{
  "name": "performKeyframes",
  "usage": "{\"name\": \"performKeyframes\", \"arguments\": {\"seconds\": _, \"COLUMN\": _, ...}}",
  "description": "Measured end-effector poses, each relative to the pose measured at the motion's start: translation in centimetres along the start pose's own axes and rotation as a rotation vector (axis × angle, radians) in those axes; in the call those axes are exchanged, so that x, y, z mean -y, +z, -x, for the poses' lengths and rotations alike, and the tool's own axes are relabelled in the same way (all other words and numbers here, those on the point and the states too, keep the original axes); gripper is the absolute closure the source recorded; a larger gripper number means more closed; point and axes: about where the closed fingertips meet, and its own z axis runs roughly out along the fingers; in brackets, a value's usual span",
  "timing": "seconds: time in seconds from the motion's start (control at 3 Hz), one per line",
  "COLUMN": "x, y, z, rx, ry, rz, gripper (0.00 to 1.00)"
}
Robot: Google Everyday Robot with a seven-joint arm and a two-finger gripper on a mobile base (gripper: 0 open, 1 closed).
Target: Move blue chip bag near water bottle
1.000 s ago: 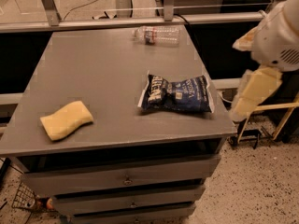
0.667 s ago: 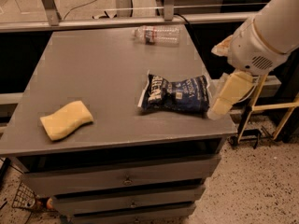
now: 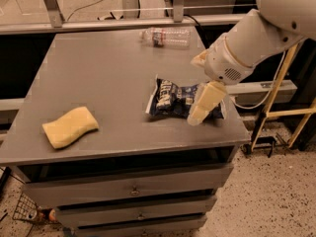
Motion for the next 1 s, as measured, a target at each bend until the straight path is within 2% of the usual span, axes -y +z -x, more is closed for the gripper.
{"name": "performKeyframes", "arguments": {"seconds": 0.67, "x": 0.1, "y": 3.2, "z": -1.1, "rx": 0.070, "ry": 0.054, "rz": 0.078, "gripper": 0.03}}
{"name": "performKeyframes", "arguments": {"seconds": 1.0, "x": 0.0, "y": 3.9, "z": -1.6, "rx": 0.089, "ry": 0.068, "rz": 0.101, "gripper": 0.25}}
